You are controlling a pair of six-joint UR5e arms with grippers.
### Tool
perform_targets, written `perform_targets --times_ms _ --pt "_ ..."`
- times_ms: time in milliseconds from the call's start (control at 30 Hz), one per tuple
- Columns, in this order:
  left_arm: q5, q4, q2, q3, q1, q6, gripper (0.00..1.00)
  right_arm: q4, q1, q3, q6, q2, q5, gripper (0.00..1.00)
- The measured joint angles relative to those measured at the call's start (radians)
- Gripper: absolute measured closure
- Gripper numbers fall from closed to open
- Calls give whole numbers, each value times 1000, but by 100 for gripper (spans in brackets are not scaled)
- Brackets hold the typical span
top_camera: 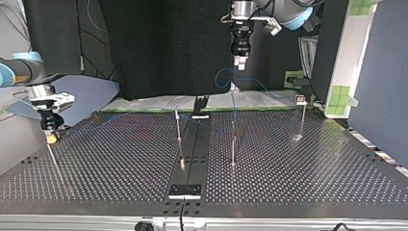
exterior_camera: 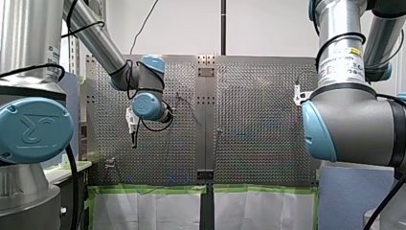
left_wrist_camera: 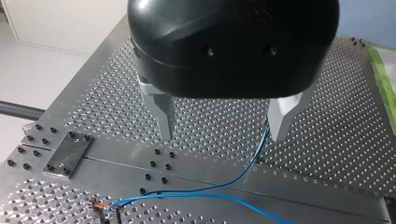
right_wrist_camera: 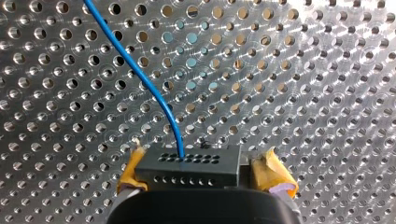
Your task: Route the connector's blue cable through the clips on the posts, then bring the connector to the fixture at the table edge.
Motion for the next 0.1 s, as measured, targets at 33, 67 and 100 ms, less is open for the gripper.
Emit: perform_targets --times_ms 33,67,100 --pt "0 0 0 0 0 0 0 0 0 0 0 0 0 0" --pt "0 0 0 0 0 0 0 0 0 0 0 0 0 0" --pt "0 0 0 0 0 0 0 0 0 0 0 0 0 0"
